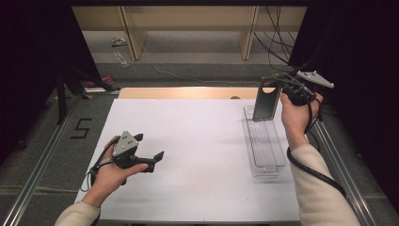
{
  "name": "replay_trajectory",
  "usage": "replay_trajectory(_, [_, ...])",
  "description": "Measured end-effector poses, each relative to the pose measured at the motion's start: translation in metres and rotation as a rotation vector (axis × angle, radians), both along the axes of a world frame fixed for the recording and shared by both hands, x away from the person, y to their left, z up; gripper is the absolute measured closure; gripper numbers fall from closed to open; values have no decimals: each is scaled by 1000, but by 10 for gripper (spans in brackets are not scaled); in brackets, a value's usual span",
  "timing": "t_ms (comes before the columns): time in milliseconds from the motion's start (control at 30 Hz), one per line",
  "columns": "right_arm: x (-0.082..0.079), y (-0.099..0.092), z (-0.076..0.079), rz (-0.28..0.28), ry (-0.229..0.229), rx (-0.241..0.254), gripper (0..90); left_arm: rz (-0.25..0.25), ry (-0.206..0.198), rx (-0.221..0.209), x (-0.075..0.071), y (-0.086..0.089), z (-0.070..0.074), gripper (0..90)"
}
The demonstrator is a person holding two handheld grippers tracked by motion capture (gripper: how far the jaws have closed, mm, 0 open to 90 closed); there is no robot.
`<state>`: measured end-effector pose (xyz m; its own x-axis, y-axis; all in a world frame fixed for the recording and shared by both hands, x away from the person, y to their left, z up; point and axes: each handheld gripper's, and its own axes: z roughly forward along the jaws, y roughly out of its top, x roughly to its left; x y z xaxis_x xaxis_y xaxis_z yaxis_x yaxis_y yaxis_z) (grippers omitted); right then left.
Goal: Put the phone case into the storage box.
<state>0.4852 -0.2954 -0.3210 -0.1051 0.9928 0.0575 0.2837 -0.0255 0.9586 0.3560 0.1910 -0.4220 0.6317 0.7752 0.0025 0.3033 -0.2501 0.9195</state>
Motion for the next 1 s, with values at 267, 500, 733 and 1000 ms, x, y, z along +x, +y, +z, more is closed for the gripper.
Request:
replay_trajectory(267, [6,1,-1,-6,12,-3,888,1,0,-1,0,0,0,25])
replay_trajectory(500, [10,1,-1,-11,21,-2,888,-2,0,0,0,0,0,25])
replay_trajectory(733, [13,0,-1,-16,27,-4,888,-2,0,1,0,0,0,25])
replay_trajectory(1000, [17,0,-1,-20,31,-5,889,-1,1,1,0,0,-1,25])
